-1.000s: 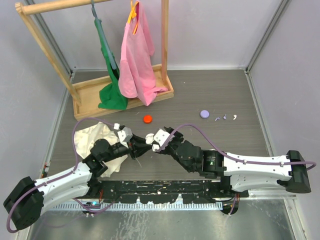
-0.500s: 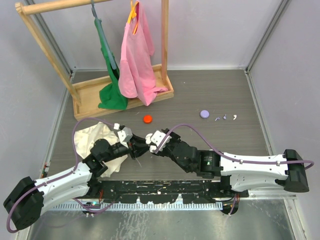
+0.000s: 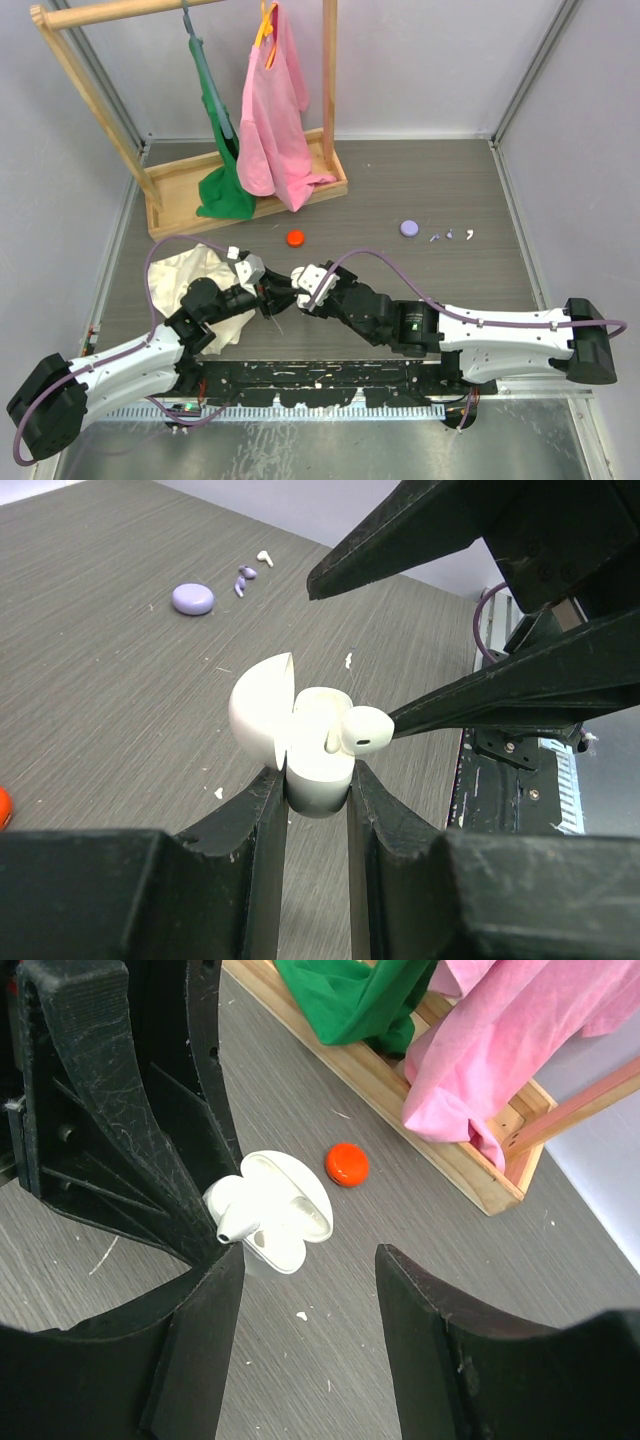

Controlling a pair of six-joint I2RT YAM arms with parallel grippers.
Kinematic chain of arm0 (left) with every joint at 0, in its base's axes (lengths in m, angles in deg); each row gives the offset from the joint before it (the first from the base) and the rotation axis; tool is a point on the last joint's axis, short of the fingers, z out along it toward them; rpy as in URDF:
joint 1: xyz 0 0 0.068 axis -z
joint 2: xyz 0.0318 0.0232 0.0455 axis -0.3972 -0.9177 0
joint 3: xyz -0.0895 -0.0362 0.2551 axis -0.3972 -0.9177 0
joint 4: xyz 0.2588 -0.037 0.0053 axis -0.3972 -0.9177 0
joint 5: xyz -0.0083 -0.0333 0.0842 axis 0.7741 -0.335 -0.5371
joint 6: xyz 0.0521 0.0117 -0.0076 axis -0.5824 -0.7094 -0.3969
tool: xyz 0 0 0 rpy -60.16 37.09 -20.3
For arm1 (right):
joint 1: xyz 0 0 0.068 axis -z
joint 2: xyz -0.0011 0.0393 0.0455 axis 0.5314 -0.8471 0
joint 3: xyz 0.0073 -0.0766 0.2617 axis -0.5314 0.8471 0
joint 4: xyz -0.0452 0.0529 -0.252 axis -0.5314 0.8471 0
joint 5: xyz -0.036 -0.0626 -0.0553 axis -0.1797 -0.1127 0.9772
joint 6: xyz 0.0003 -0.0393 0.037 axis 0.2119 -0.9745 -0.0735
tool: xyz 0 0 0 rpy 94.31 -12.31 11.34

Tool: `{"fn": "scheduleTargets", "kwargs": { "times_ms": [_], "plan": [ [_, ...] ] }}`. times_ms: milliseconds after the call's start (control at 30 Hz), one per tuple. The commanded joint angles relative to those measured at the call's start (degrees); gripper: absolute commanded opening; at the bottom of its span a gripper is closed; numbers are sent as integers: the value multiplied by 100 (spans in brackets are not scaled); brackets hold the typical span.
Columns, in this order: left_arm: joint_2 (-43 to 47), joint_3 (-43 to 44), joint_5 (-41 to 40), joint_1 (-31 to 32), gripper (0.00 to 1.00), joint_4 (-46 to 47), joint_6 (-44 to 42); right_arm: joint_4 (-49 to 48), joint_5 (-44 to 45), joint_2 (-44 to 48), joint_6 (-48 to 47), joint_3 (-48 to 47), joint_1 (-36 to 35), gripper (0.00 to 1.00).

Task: Insert the wireless bluetooth earbuds into the charging case
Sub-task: Place the earbud in the charging case.

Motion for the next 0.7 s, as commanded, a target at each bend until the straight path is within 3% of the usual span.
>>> {"fn": "scheduleTargets", "kwargs": {
  "times_ms": [0, 667],
  "plan": [
    [97, 53, -11, -12, 0, 439, -131, -366, 59, -97, 113, -218, -14, 61],
    [75, 79, 60, -6, 0, 394, -211, -545, 55, -428, 117, -618, -10, 61]
  ]
}}
